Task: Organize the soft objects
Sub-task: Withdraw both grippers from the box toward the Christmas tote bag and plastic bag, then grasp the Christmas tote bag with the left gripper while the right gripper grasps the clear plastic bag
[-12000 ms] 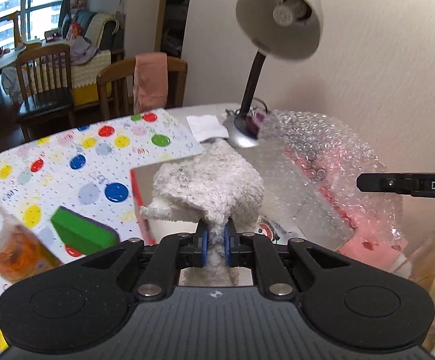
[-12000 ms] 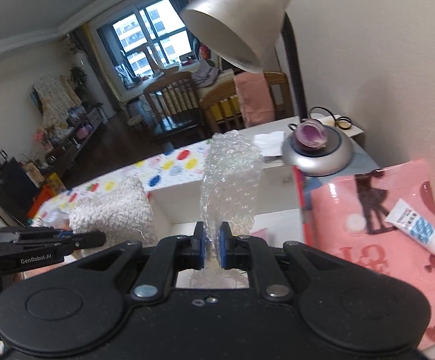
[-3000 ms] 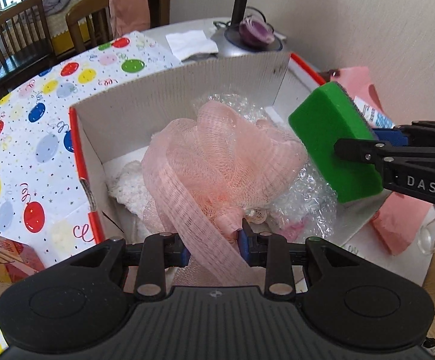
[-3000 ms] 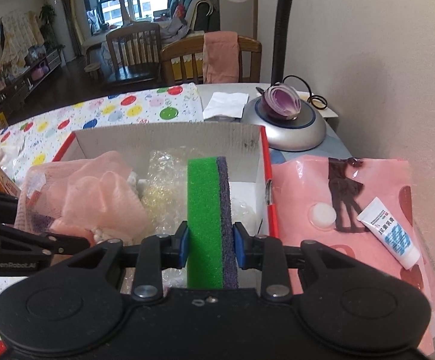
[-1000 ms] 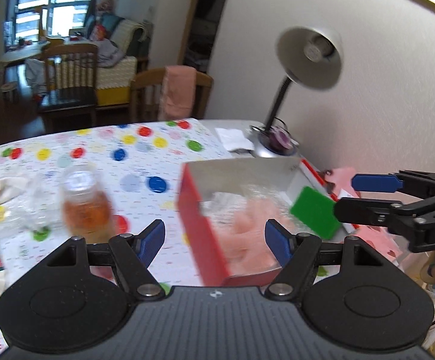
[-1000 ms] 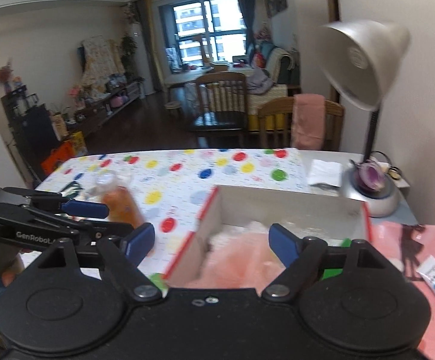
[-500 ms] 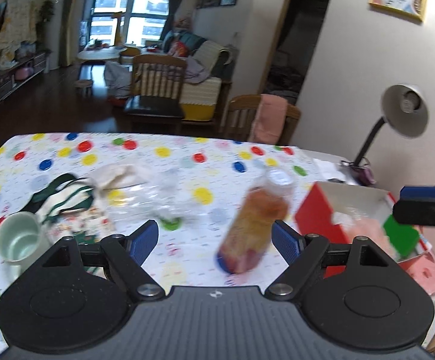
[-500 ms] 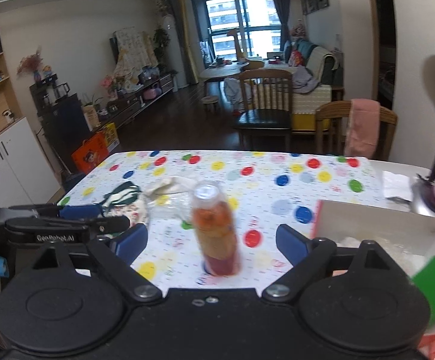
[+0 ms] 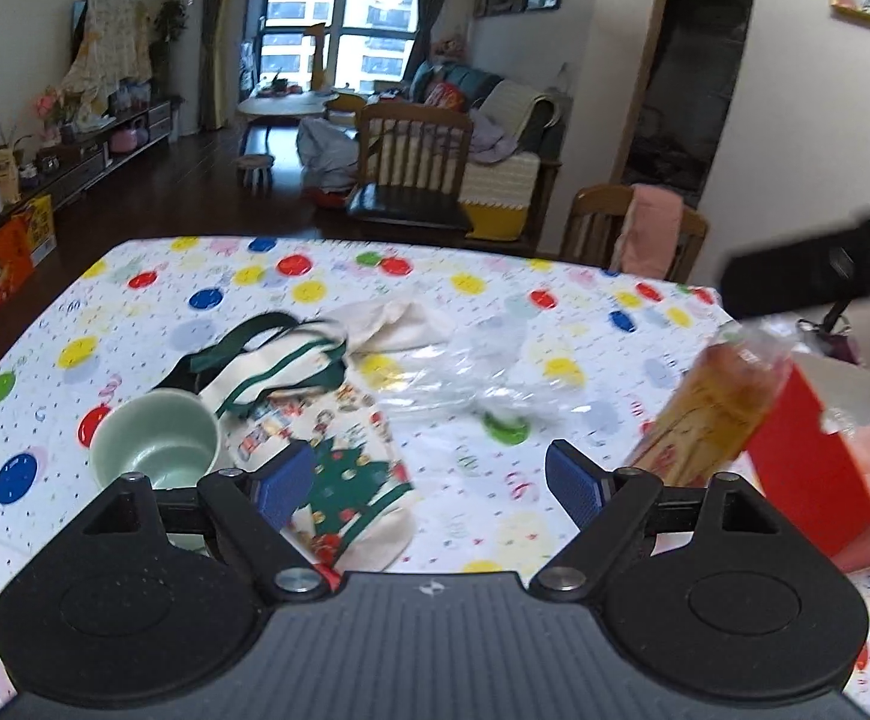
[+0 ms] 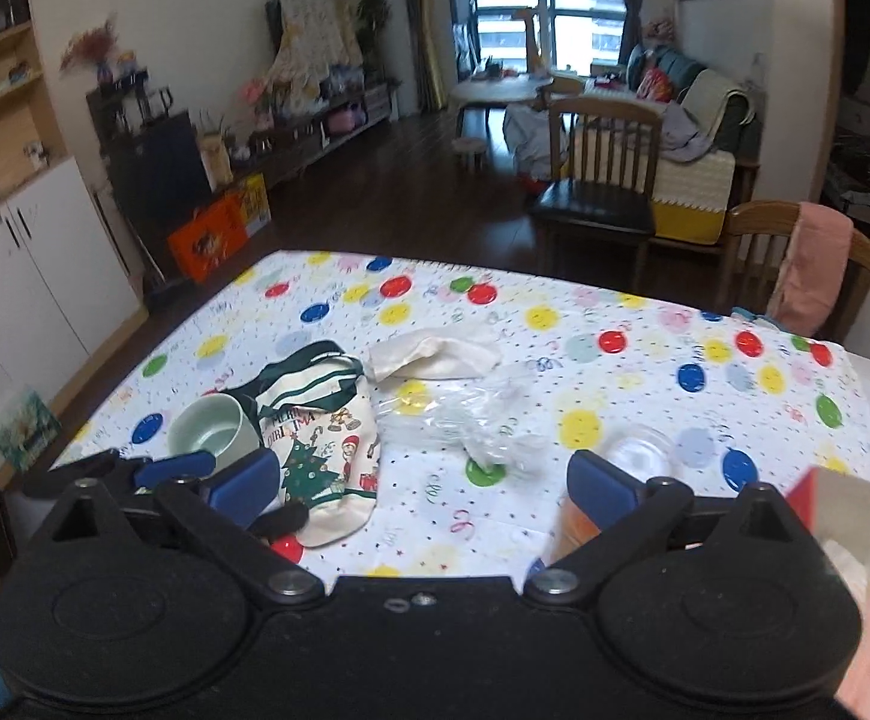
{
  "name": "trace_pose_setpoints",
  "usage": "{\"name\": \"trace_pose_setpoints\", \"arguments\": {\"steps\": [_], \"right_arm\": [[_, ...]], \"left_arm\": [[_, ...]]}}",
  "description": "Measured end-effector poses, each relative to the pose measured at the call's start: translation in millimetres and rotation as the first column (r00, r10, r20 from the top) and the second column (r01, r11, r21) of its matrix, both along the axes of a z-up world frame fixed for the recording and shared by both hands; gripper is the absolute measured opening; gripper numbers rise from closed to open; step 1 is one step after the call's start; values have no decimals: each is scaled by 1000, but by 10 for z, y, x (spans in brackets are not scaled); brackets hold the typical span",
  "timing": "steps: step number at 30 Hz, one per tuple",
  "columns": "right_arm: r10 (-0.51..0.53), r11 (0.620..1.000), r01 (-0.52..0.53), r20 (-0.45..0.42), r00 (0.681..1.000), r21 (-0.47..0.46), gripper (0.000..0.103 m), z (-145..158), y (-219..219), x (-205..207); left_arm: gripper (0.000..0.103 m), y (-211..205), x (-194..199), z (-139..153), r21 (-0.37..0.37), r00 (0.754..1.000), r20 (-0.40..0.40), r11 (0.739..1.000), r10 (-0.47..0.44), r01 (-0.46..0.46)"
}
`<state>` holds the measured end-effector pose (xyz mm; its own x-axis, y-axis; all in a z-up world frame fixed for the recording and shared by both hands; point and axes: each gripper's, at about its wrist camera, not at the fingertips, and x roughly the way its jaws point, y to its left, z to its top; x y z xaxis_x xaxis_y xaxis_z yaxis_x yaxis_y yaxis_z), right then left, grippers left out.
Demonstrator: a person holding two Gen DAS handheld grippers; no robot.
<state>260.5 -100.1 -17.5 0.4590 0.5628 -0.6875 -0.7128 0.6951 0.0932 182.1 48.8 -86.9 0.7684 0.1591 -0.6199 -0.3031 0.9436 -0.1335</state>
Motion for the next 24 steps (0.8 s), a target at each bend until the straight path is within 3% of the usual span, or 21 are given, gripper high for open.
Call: {"name": "trace_pose_setpoints", "arguments": {"steps": [11, 17, 24], "right_arm": [[3, 984, -14, -58, 998, -177, 102, -549, 818, 471], [-40, 964, 13, -96, 995, -266, 101, -918, 1054, 776], [-52, 929, 10, -104, 993, -371, 99, -1330, 1281, 1073]], "left_arm": [[84, 178, 263, -538, 15, 984, -125, 992, 126, -125], [84, 253, 422, -728, -39, 962, -198, 979, 190, -201], [84, 421, 600, -868, -133, 926, -262, 940, 272, -314]]}}
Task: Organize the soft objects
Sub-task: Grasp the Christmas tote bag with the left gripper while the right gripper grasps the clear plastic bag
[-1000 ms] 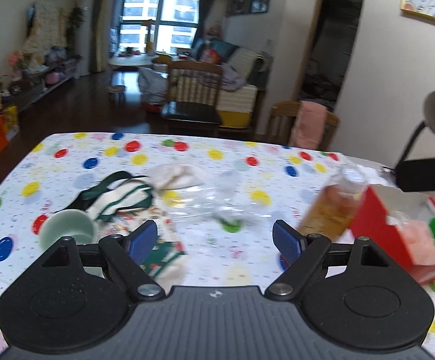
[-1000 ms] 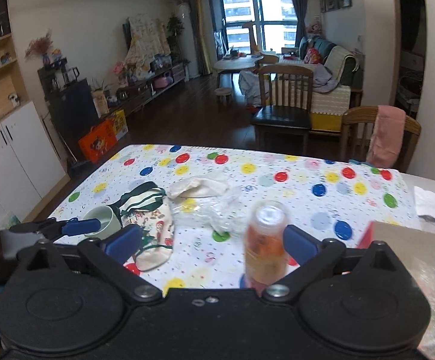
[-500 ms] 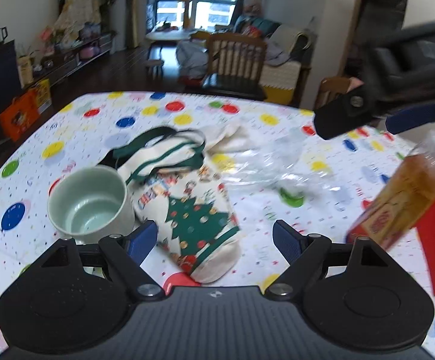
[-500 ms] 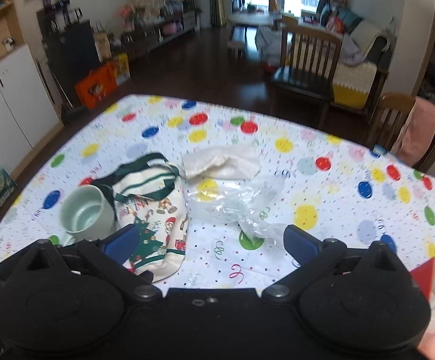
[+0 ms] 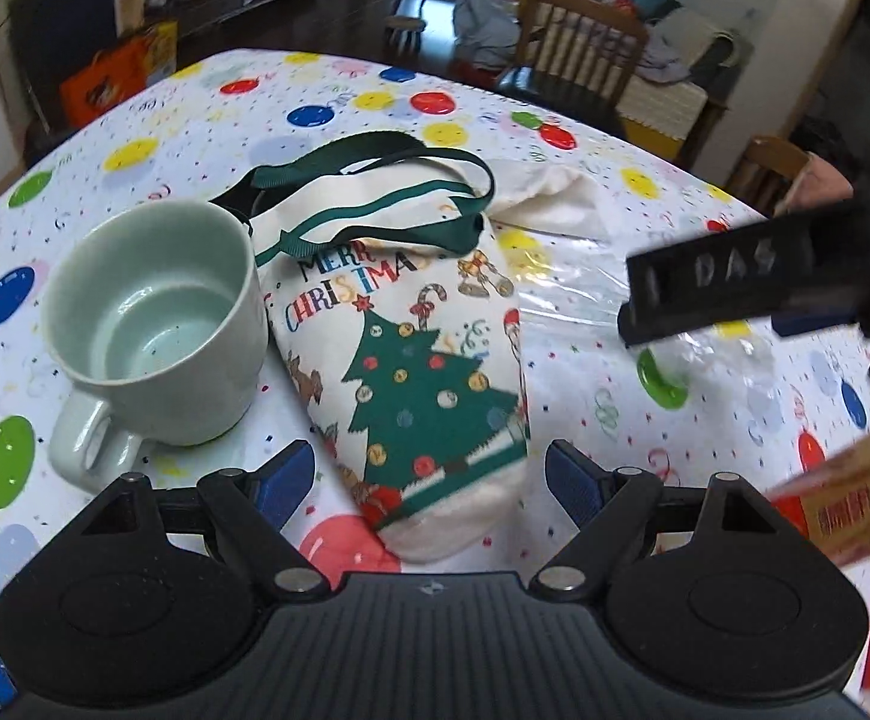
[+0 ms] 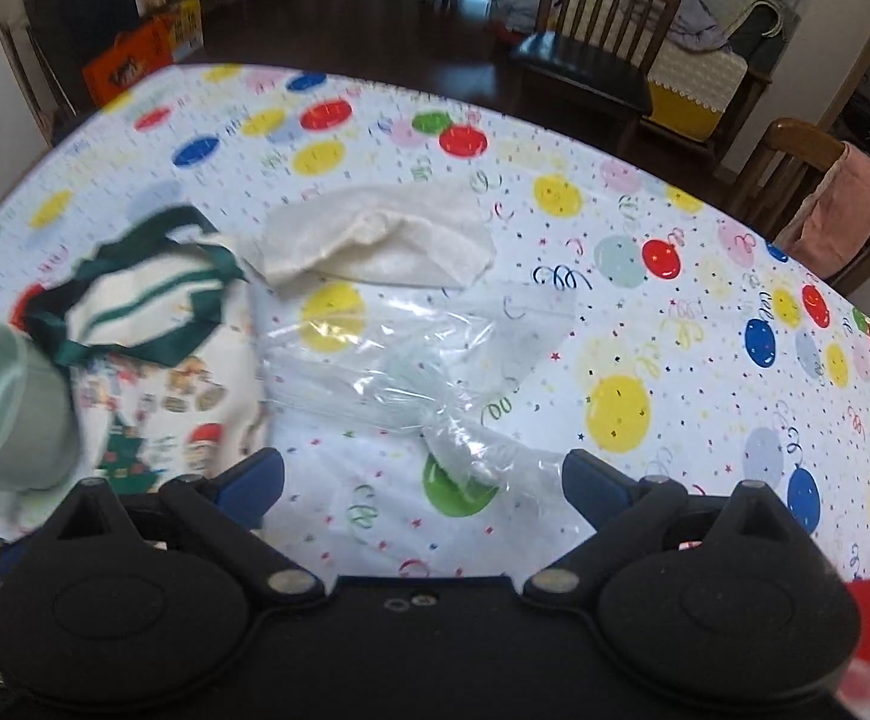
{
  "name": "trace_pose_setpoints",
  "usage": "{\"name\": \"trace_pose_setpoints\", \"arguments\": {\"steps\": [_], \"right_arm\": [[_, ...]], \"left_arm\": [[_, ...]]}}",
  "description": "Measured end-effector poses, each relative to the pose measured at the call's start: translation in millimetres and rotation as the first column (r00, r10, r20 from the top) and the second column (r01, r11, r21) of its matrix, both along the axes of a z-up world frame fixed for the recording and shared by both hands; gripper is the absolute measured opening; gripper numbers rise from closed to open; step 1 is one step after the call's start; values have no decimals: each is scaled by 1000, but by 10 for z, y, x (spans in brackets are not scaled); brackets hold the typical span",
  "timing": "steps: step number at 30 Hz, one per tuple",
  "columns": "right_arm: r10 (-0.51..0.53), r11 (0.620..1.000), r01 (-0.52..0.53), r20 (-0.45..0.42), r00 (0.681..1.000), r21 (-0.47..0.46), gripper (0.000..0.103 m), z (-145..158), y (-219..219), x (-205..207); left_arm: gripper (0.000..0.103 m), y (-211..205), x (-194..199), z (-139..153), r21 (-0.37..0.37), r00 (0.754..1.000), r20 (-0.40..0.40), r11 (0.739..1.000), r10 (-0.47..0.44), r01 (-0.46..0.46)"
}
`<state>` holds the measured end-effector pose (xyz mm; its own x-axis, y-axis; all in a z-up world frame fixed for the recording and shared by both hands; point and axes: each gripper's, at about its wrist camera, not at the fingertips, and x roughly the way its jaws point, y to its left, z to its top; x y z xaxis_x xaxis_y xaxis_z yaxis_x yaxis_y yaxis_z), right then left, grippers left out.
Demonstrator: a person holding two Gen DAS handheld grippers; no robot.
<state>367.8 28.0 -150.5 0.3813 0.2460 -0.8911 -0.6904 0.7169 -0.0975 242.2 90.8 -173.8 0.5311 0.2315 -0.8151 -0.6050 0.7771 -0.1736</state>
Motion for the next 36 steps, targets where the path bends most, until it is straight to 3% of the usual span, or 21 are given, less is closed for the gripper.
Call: {"name": "trace_pose_setpoints", "arguments": {"steps": [9, 13, 20, 24, 29, 30, 36], "right_arm": [[-4, 996, 4, 0, 1000, -93, 98, -372, 120, 296], [3, 994, -2, 7, 1000, -113, 97, -459, 166, 354], [-2, 994, 6, 37, 999, -111, 81, -517, 194, 394], [-28, 996, 32, 49, 998, -82, 54, -484, 155, 346], [-69, 998, 69, 7, 998, -12, 47, -431, 52, 222], [-72, 997, 72, 5, 997, 1, 35, -410, 38, 182], [-85, 995, 83, 33, 996, 62, 32, -267, -88, -56]], "left_arm": [[85, 141, 246, -177, -72, 996, -61, 995, 64, -69], [85, 144, 310, -197, -42, 995, -70, 997, 68, -71], [83, 156, 322, -201, -33, 996, -57, 997, 74, -76], [69, 152, 291, -191, -27, 997, -44, 997, 67, -68], [47, 159, 233, -171, -36, 999, -23, 998, 47, -48], [42, 158, 216, -162, -42, 999, -16, 998, 42, -43], [31, 109, 127, -111, -34, 1000, 16, 999, -11, 11]]}}
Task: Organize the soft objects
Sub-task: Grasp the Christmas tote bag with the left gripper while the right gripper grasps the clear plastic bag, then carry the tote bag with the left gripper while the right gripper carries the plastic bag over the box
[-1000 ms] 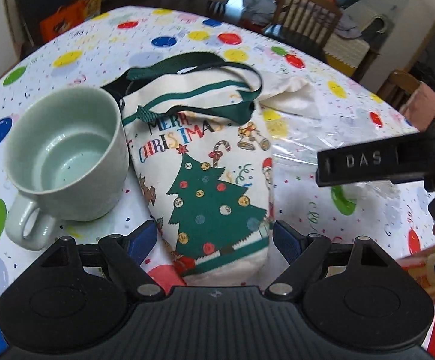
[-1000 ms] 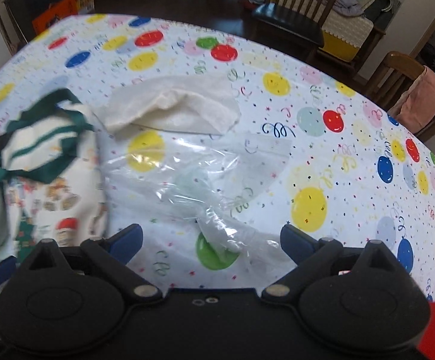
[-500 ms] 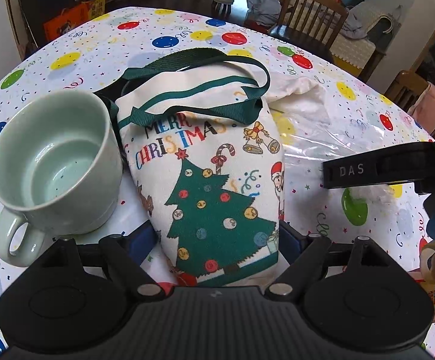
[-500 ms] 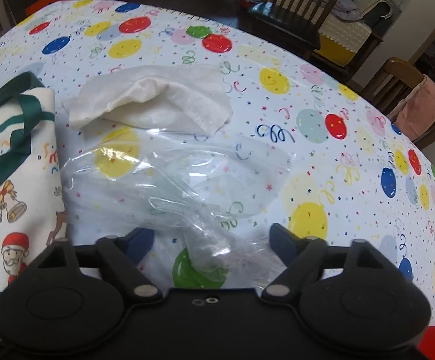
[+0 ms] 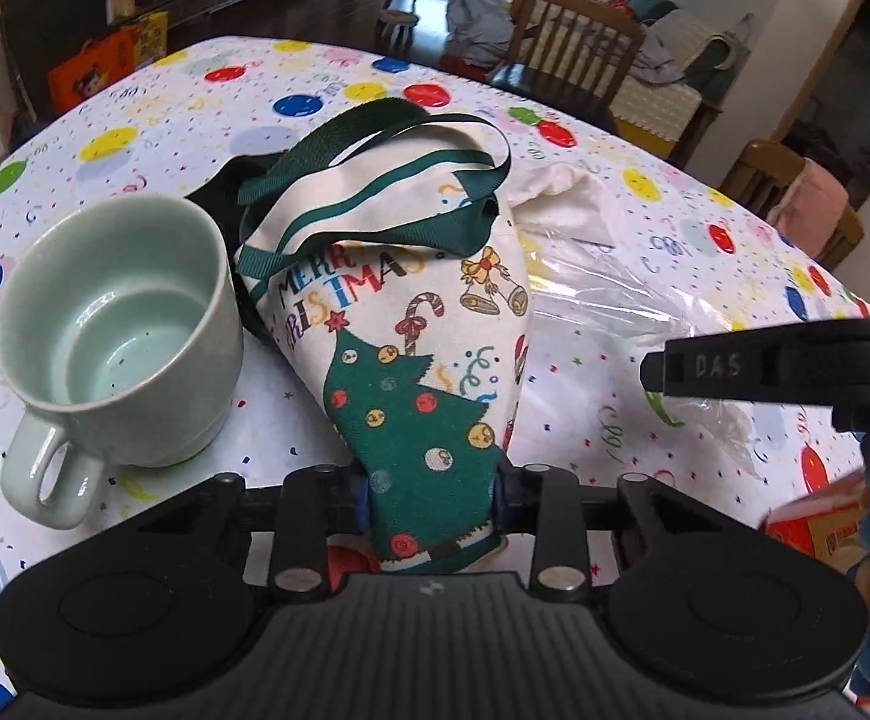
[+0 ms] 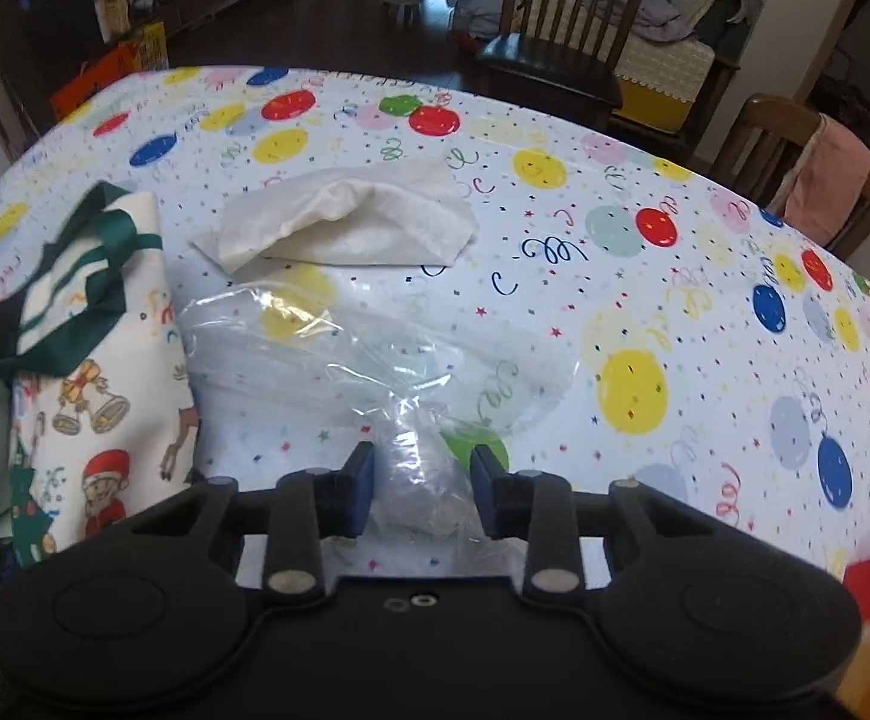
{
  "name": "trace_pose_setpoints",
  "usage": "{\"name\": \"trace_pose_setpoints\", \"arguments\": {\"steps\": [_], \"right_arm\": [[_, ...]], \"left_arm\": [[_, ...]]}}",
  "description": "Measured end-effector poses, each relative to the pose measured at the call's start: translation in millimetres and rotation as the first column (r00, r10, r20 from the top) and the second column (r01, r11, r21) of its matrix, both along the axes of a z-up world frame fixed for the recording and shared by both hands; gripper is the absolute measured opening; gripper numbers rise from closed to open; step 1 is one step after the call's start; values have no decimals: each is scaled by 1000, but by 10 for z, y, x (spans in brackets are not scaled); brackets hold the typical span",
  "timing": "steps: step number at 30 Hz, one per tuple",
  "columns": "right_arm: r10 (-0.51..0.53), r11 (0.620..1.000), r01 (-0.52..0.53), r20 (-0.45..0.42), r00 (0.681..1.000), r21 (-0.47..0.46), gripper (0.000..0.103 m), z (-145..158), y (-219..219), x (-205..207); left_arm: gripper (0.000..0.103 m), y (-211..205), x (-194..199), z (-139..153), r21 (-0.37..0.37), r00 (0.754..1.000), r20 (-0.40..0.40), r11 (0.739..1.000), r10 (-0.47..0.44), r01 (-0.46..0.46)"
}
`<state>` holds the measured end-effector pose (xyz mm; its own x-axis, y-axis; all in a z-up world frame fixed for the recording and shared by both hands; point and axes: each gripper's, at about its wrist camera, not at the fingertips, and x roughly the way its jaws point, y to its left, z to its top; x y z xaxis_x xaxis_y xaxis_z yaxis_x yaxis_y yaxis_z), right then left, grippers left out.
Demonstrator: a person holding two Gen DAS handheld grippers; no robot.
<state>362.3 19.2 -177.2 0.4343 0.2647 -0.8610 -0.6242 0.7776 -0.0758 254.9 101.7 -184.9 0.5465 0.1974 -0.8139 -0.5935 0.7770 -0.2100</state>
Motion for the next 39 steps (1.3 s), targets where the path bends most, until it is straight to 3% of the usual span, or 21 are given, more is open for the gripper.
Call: {"name": "trace_pose_setpoints", "arguments": {"steps": [11, 22, 29, 39], "right_arm": [[-39, 992, 35, 34, 999, 122, 31, 455, -375, -363], [-62, 971, 44, 70, 996, 233, 32, 1003, -811, -743], [-94, 947, 59, 97, 991, 316, 32, 1398, -1247, -877], [-191, 927, 119, 174, 966, 356, 32, 1700, -1950, -909]], "left_arm": [[28, -181, -283, 275, 72, 988, 71, 988, -138, 133], [28, -328, -601, 793, 135, 956, 150, 963, -251, 232], [28, -466, -780, 1181, 192, 915, 201, 930, -351, 314], [28, -862, -845, 1628, 265, 821, 239, 848, -518, 458]]}}
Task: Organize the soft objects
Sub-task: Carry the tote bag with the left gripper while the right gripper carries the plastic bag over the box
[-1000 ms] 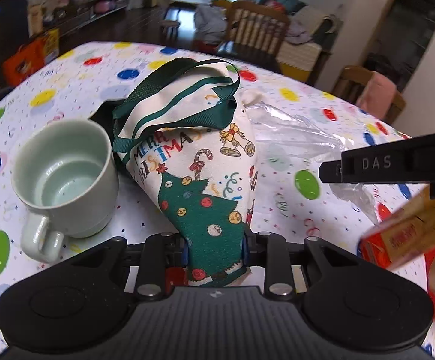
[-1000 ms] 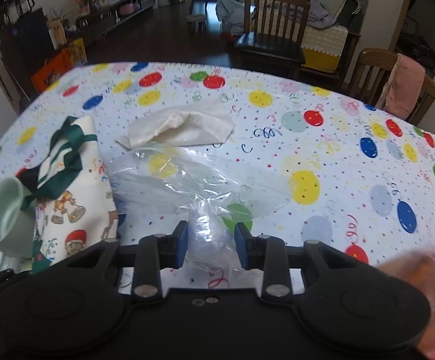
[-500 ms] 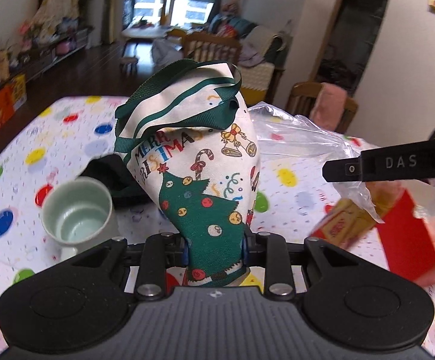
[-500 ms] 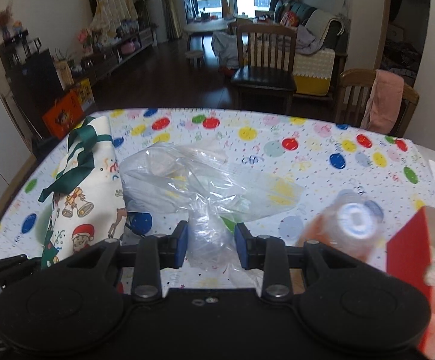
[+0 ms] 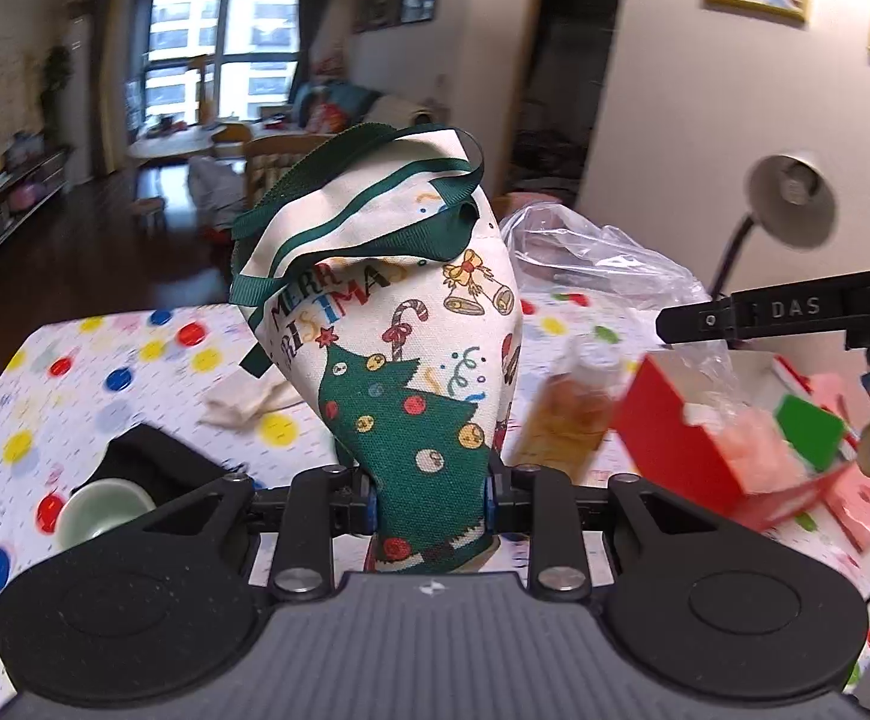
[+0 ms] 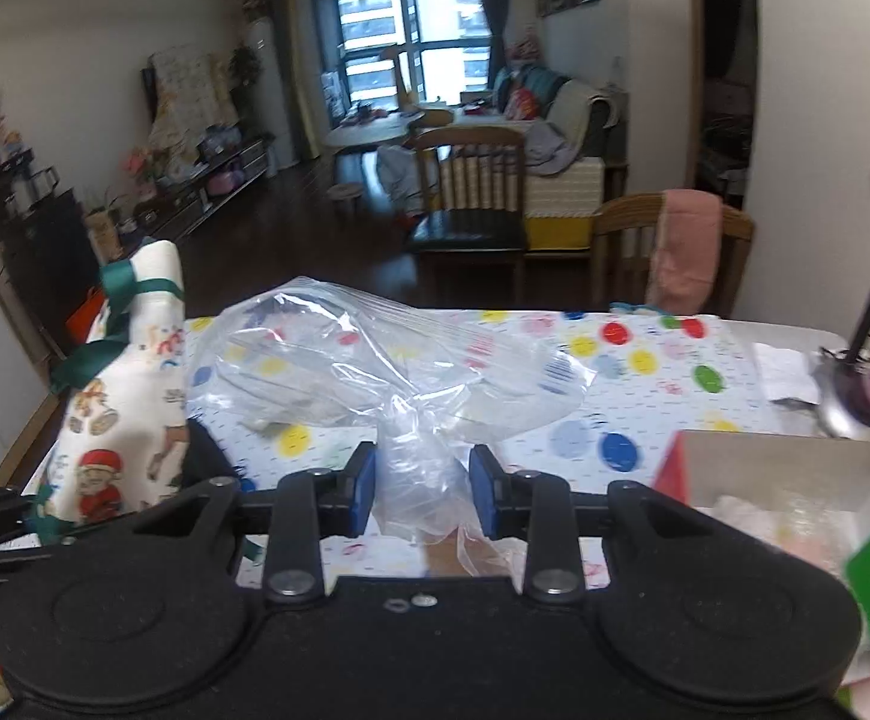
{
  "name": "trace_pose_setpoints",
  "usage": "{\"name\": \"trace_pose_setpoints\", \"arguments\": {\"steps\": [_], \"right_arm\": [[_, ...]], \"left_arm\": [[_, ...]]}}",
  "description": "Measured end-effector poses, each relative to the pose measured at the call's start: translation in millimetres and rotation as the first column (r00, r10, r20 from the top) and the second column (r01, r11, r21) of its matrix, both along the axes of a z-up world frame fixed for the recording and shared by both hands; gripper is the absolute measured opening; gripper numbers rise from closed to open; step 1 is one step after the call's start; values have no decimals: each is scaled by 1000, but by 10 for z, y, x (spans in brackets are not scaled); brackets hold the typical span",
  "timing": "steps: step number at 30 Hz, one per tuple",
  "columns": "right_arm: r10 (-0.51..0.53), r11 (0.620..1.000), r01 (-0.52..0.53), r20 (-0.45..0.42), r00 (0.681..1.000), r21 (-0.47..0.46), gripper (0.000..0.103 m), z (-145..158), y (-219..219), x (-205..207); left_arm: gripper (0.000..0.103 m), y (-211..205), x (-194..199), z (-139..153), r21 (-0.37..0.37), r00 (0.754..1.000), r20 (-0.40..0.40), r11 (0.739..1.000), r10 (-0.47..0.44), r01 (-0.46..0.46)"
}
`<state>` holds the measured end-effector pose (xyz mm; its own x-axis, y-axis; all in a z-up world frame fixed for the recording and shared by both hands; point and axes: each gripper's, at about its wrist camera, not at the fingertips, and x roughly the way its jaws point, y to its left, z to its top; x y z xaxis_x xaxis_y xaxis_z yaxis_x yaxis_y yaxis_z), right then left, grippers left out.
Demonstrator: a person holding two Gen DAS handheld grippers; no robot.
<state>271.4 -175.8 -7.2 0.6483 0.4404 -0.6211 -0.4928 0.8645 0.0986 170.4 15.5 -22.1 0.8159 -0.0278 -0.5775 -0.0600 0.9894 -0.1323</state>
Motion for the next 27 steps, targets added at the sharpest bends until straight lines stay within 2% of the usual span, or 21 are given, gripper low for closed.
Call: {"name": "trace_pose_setpoints", "arguments": {"steps": [13, 27], "right_arm": [[-142, 989, 142, 1, 990, 38, 32, -9, -1046, 63], [-287, 955, 291, -69, 955, 49, 32, -244, -2285, 340]], "left_arm": [[28, -738, 217, 306, 54, 983, 21, 982, -180, 179], [28, -1876, 712, 404, 64, 943, -35, 940, -332, 334]]}}
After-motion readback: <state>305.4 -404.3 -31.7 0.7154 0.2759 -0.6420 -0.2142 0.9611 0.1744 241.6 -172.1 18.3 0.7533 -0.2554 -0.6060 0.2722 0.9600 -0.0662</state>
